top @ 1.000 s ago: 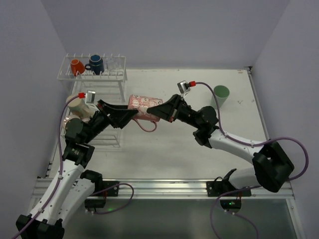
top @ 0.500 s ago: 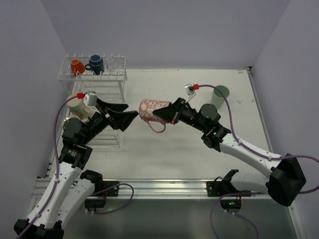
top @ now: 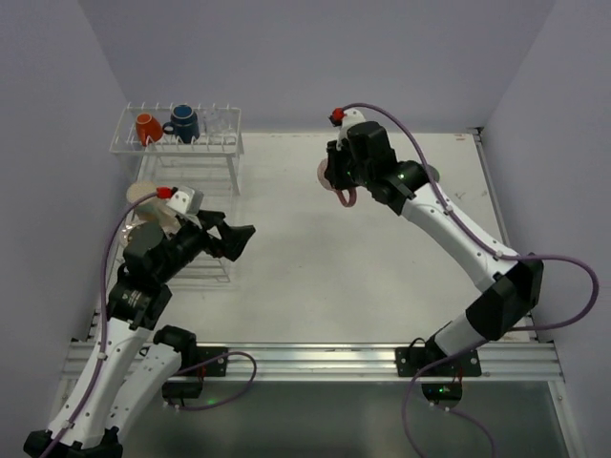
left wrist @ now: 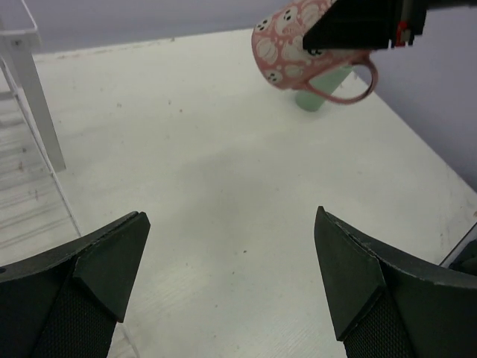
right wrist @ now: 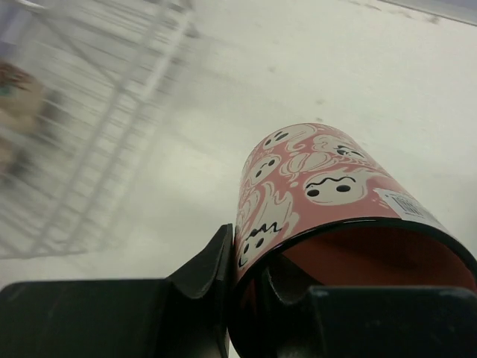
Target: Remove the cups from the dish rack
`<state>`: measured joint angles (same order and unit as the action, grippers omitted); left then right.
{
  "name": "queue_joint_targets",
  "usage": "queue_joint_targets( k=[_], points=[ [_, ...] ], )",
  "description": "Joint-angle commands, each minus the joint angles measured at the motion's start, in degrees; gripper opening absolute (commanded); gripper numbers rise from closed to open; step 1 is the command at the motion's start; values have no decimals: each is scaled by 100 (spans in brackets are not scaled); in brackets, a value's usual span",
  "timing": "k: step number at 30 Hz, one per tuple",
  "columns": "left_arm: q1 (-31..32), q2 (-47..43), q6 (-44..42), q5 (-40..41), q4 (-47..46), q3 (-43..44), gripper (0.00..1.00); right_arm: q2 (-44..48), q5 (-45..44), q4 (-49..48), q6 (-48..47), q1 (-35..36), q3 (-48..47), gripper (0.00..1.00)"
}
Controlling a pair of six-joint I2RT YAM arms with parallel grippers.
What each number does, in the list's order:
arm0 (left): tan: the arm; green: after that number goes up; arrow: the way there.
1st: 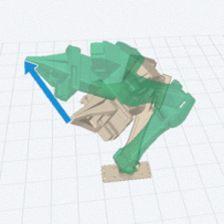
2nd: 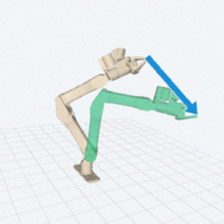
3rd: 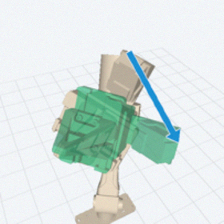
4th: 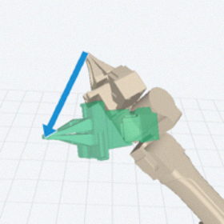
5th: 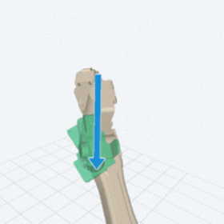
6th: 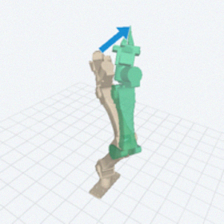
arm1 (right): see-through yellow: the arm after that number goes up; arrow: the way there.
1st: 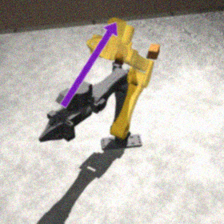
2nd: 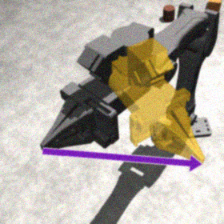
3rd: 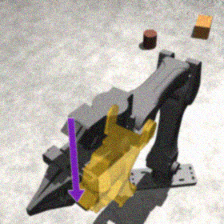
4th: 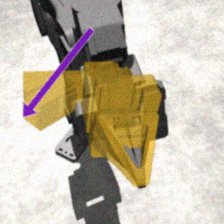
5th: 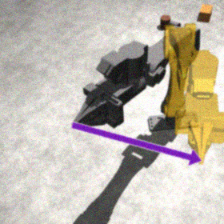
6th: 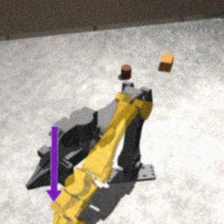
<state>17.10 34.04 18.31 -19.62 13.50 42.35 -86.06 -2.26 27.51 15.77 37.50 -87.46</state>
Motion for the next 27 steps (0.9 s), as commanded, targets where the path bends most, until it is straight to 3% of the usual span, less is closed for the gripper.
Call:
queue_joint_targets(
  k=[1, 8, 15, 27],
  points=[
    [-14, -143, -512, -130, 304, -402, 100, -586, -924, 1090, -1269, -330, -587, 0],
    [-14, -345, -468, -183, 144, -552, 100, -1764, -1258, 1116, -2164, -892, -1185, 0],
    [-23, -249, -486, 81, 267, -535, 100, -2713, -1066, 1108, -2245, -1235, -1642, 0],
    [-23, -319, -494, 818, 452, -438, 100, -2916, -670, 695, -2113, -1614, -1177, 1]
  ],
)
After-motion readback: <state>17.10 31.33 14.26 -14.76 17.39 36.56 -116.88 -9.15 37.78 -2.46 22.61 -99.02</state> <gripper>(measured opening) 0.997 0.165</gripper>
